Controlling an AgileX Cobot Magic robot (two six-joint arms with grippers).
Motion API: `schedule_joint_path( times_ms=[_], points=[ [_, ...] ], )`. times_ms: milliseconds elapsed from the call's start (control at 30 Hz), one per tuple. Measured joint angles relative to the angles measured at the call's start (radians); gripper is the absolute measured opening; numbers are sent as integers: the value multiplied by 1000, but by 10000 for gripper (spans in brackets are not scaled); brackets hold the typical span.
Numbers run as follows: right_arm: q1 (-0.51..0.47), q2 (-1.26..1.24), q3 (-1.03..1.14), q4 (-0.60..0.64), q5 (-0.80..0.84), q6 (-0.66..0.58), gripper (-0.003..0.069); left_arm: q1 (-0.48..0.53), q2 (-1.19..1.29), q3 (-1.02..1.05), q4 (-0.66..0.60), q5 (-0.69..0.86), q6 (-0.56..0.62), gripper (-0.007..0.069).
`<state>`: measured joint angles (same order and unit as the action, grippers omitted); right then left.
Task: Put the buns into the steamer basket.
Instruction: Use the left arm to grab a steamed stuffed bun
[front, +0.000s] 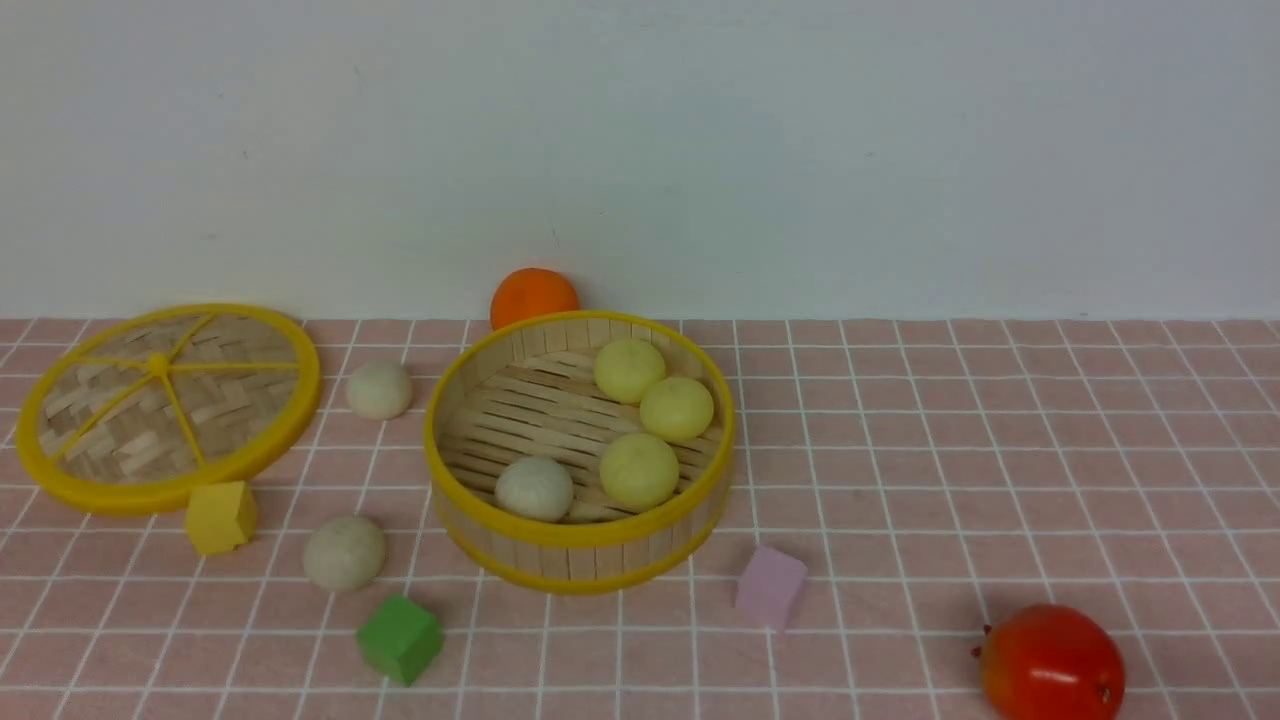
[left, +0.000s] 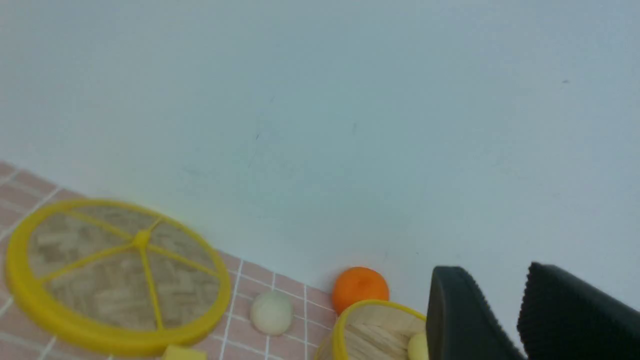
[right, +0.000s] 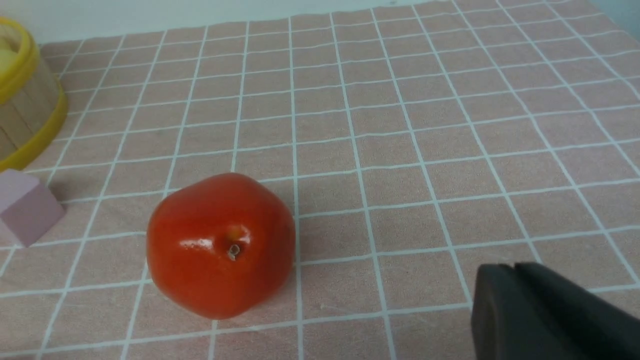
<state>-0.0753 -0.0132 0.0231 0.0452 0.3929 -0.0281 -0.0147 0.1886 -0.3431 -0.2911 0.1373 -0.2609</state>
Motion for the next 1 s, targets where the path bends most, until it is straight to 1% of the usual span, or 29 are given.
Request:
schedule_joint_path(
  times_ms=[33, 100, 133, 167, 200, 233, 267, 300, 333, 467, 633, 733, 800, 900, 1000],
  points=[
    [0, 0, 0, 0, 0, 0, 71, 0, 69, -110, 15, 78, 8, 241],
    [0, 0, 0, 0, 0, 0, 73, 0, 179, -239, 35, 231, 11, 241],
    [0, 0, 0, 0, 0, 0, 74, 0, 240, -297, 50, 304, 14, 241],
    [0, 0, 0, 0, 0, 0, 75, 0, 252, -307, 53, 304, 14, 241],
    [0, 0, 0, 0, 0, 0, 76, 0, 356, -372, 85, 402, 14, 241],
    [0, 0, 0, 0, 0, 0, 76, 0, 408, -388, 98, 416, 14, 241],
    [0, 0, 0, 0, 0, 0, 77, 0, 408, -391, 101, 417, 14, 241],
    [0, 0, 0, 0, 0, 0, 79, 0, 495, -403, 114, 404, 14, 241],
    [0, 0, 0, 0, 0, 0, 80, 0, 530, -403, 114, 388, 14, 241],
    [0, 0, 0, 0, 0, 0, 85, 0, 699, -404, 66, 345, 29, 241],
    [0, 0, 0, 0, 0, 0, 92, 0, 929, -464, 21, 400, 107, 241],
    [0, 0, 0, 0, 0, 0, 96, 0, 1067, -553, 11, 439, 123, 241],
    [0, 0, 0, 0, 0, 0, 97, -1, 1109, -586, 8, 453, 126, 241],
    [0, 0, 0, 0, 0, 0, 102, -56, 1250, -701, 54, 516, 129, 241],
    [0, 0, 0, 0, 0, 0, 104, -117, 1341, -766, 129, 571, 89, 241]
  ],
)
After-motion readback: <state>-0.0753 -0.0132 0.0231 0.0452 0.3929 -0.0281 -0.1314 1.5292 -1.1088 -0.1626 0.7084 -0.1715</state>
